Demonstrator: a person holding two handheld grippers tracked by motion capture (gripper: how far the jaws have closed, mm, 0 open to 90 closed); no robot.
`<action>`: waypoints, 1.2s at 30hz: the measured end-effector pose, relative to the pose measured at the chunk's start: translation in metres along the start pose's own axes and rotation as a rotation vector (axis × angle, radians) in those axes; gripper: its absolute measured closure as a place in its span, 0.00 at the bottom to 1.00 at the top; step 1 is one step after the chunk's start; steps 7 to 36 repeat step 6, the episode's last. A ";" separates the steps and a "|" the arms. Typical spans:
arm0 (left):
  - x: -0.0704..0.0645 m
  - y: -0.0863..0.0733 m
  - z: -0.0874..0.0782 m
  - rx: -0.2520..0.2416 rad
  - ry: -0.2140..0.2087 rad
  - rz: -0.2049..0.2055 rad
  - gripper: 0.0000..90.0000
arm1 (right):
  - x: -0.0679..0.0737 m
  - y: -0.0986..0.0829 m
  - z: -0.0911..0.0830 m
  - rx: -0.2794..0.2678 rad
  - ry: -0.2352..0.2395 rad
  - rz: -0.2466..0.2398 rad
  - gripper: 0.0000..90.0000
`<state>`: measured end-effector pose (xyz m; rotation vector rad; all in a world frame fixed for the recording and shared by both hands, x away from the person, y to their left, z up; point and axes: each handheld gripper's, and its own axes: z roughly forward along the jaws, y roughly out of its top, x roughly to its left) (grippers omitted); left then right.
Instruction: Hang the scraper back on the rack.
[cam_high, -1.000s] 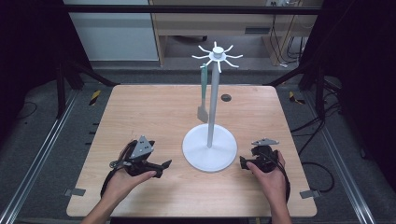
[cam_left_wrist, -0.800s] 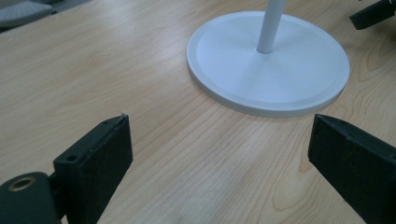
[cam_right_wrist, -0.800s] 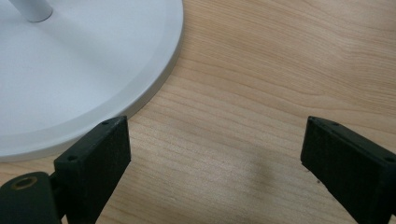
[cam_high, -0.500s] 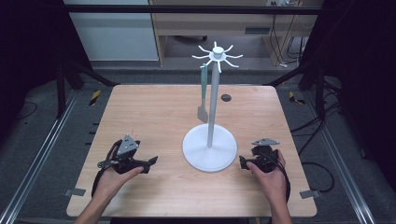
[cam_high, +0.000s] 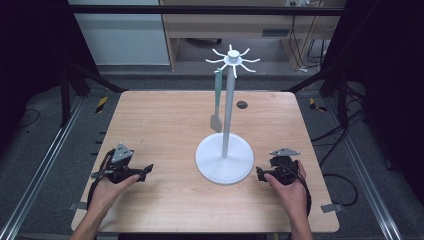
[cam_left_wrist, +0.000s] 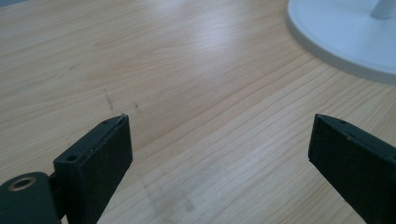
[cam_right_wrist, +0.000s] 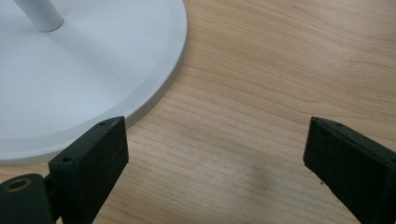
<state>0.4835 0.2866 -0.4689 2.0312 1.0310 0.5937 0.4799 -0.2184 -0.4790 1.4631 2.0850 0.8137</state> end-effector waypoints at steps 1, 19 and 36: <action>0.002 -0.002 0.000 0.008 0.005 -0.003 0.07 | 0.000 0.000 0.000 -0.001 0.002 0.001 0.08; 0.004 -0.004 0.001 0.024 0.024 0.017 0.06 | 0.001 0.001 -0.001 -0.002 0.005 0.001 0.08; 0.004 -0.004 0.001 0.024 0.024 0.017 0.06 | 0.001 0.001 -0.001 -0.002 0.005 0.001 0.08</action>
